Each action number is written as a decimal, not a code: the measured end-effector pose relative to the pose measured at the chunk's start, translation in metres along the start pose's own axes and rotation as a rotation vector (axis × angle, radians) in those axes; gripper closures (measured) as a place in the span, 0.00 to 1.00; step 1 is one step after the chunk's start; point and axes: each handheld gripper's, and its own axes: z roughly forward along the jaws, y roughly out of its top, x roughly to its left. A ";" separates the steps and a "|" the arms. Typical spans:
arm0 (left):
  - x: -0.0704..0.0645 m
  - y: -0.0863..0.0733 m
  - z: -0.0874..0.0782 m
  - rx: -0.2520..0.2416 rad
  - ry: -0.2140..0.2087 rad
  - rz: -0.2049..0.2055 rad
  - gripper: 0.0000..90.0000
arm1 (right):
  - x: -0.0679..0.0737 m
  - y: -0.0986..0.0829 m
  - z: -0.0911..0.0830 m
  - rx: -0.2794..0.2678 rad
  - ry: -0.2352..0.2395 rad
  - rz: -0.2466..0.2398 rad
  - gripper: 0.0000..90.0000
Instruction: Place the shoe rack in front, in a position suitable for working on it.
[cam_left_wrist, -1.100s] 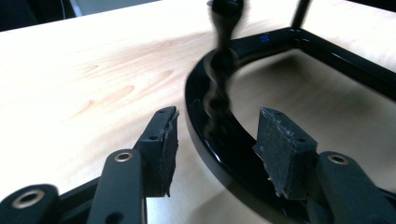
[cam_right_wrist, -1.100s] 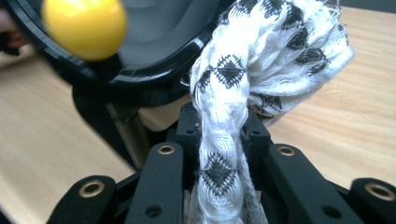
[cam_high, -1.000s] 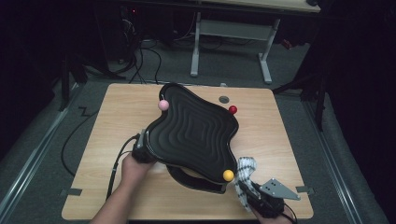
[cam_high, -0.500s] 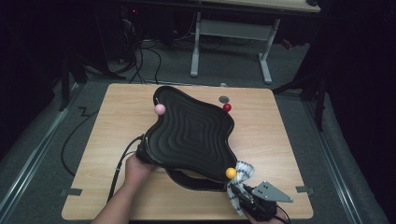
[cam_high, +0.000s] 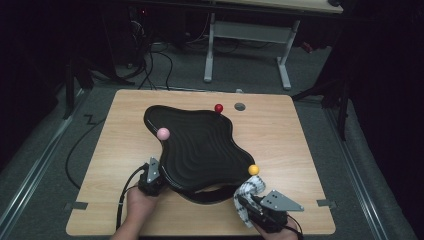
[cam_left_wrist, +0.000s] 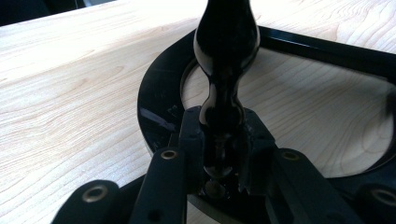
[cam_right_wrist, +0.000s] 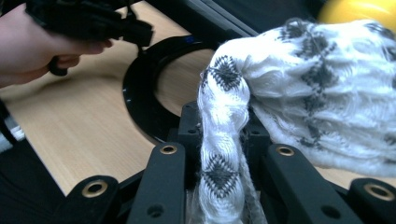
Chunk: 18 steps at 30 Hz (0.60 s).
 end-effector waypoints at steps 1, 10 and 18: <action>0.000 -0.001 0.000 -0.007 0.002 0.004 0.83 | 0.002 0.001 0.000 -0.001 -0.004 -0.009 0.84; -0.001 -0.003 -0.002 -0.010 -0.007 0.039 0.82 | -0.052 -0.013 -0.006 0.001 -0.145 0.139 0.83; -0.003 -0.005 -0.005 -0.013 -0.012 0.051 0.82 | -0.072 -0.009 0.016 -0.015 -0.169 0.125 0.83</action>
